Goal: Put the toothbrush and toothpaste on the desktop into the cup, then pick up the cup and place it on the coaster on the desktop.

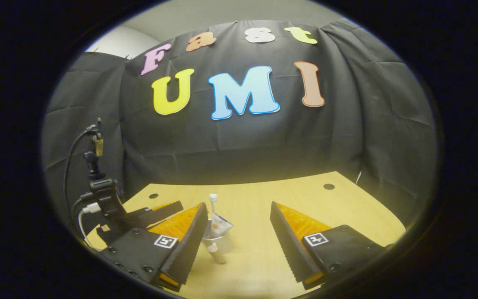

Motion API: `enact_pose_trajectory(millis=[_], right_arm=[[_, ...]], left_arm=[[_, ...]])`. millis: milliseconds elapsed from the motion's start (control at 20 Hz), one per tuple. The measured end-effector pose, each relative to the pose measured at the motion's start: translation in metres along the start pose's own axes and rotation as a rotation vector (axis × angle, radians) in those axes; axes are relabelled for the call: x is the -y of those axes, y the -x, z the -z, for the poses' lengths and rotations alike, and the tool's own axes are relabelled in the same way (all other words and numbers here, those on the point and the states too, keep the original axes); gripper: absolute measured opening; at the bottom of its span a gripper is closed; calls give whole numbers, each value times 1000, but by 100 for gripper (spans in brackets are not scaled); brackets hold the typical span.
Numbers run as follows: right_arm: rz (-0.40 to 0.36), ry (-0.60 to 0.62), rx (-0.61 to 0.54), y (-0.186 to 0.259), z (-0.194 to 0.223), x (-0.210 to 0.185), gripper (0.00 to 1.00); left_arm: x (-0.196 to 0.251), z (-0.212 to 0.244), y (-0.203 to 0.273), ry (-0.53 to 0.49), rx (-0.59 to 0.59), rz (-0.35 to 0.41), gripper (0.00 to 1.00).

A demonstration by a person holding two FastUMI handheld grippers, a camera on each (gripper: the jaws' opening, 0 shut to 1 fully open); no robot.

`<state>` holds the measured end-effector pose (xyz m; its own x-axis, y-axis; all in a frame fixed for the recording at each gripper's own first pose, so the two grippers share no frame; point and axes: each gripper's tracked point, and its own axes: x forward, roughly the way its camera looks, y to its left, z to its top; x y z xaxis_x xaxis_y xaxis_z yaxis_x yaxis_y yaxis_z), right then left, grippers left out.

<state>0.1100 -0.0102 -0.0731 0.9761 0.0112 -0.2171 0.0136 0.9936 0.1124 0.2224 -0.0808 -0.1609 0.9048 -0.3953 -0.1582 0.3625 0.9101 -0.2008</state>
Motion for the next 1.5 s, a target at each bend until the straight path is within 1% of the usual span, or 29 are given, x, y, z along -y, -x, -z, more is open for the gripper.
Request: enact_pose_trajectory(millis=[50, 100, 150, 200, 300, 350, 400, 450, 500, 550, 600, 800, 850, 900, 950, 1000, 1100, 1200, 1250, 1300, 1350, 1400, 1450, 1500], right_arm=[[-6, 2, -6, 1, -1, -2, 95], [-12, 5, -15, 1, -1, -4, 95], [-17, 8, -25, 1, 0, -6, 93], [-23, 13, -40, 0, 2, -7, 95], [-38, 21, -81, -2, 7, -10, 95], [-44, 23, -107, -3, 11, -11, 96], [-46, 25, -138, -5, 17, -12, 95], [-50, 24, -172, -8, 24, -13, 96], [-53, 21, -215, -10, 33, -14, 95], [-62, 19, -261, -14, 42, -17, 93], [-75, 15, -309, -16, 52, -20, 95], [-114, 21, -501, -24, 87, -33, 96], [-114, 23, -548, -25, 96, -34, 96], [-117, 28, -586, -32, 105, -39, 96], [-110, 38, -623, -35, 113, -40, 93], [-108, 51, -665, -36, 120, -41, 96], [-110, 93, -745, -37, 129, -40, 96], [-114, 183, -813, -41, 135, -34, 96], [-118, 216, -837, -44, 136, -32, 96], [-130, 245, -870, -44, 133, -32, 94], [-139, 262, -895, -46, 131, -33, 96], [-139, 271, -926, -49, 131, -32, 96], [-140, 270, -952, -51, 131, -32, 96], [-145, 257, -979, -54, 135, -35, 96]], left_arm=[[-4, -3, 9, 2, -1, -13, 94], [-7, -7, 21, 2, 0, -31, 93], [-13, -9, 32, 0, -2, -50, 92], [-19, -13, 43, -1, -4, -71, 91], [-33, -19, 68, 6, -5, -115, 91], [-40, -21, 81, 7, -10, -140, 93], [-48, -26, 94, 7, -9, -166, 95], [-55, -31, 107, 10, -8, -190, 91], [-60, -34, 119, 12, -9, -209, 91], [-66, -36, 130, 12, -8, -227, 91], [-71, -39, 141, 12, -8, -242, 91], [-86, -45, 173, 14, -20, -283, 91], [-88, -46, 178, 23, -19, -284, 95], [-88, -48, 183, 28, -16, -286, 93], [-90, -49, 186, 29, -19, -292, 91], [-93, -46, 187, 31, -26, -301, 91], [-95, -42, 192, 54, -46, -312, 92], [-98, -42, 194, 81, -44, -323, 92], [-101, -41, 196, 81, -50, -343, 92], [-104, -40, 196, 84, -50, -352, 91], [-105, -41, 195, 94, -48, -356, 95], [-106, -40, 193, 105, -53, -357, 95], [-108, -37, 192, 113, -60, -363, 92], [-110, -34, 189, 120, -65, -366, 95]])
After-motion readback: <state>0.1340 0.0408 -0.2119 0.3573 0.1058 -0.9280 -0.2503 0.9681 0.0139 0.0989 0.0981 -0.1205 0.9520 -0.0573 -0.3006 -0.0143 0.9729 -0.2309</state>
